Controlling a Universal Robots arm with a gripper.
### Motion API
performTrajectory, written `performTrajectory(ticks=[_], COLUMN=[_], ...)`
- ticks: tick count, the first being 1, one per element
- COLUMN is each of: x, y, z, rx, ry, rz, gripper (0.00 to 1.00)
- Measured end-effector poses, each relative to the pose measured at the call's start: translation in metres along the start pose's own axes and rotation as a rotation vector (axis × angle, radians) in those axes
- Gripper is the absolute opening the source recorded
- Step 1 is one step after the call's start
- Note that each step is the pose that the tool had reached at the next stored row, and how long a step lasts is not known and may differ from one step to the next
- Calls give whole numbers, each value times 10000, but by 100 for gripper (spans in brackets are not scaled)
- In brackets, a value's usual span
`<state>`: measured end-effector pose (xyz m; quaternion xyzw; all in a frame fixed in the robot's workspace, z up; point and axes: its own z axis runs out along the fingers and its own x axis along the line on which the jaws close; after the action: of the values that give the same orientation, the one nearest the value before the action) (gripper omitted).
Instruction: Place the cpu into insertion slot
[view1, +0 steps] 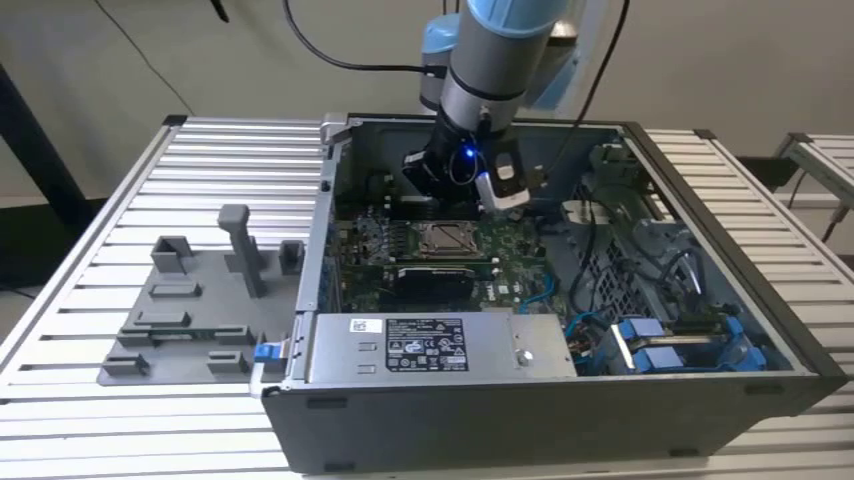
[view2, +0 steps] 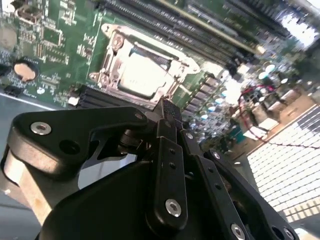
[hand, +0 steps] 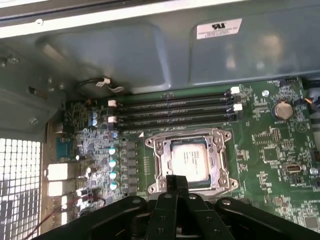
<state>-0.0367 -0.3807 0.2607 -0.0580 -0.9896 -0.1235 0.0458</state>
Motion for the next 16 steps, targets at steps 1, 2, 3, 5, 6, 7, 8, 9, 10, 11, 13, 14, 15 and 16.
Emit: performTrajectory(ticks=[1,2,3,5,6,7,8,9,10,11,13,14,15,16], x=[1,2,3,2,3,4,2,1,-1,-2,-3,-2,-2,-3], y=[-13,-21,-28,-51,-62,-80,-103,-124,-142,-156,-165,-167,-169,-171], z=[-10,-31,-55,-80,-93,-108,-126,-143,-151,-155,-149,-145,-140,-132], rx=[15,21,23,42,47,47,47,50,55,59,72,91,105,111], ry=[-1,3,5,13,17,19,26,48,95,142,225,240,250,257], rz=[1,4,8,13,16,17,18,24,36,49,71,77,82,84], gripper=[11,11,11,11,11,11,11,11,11,11,11,11,11,11])
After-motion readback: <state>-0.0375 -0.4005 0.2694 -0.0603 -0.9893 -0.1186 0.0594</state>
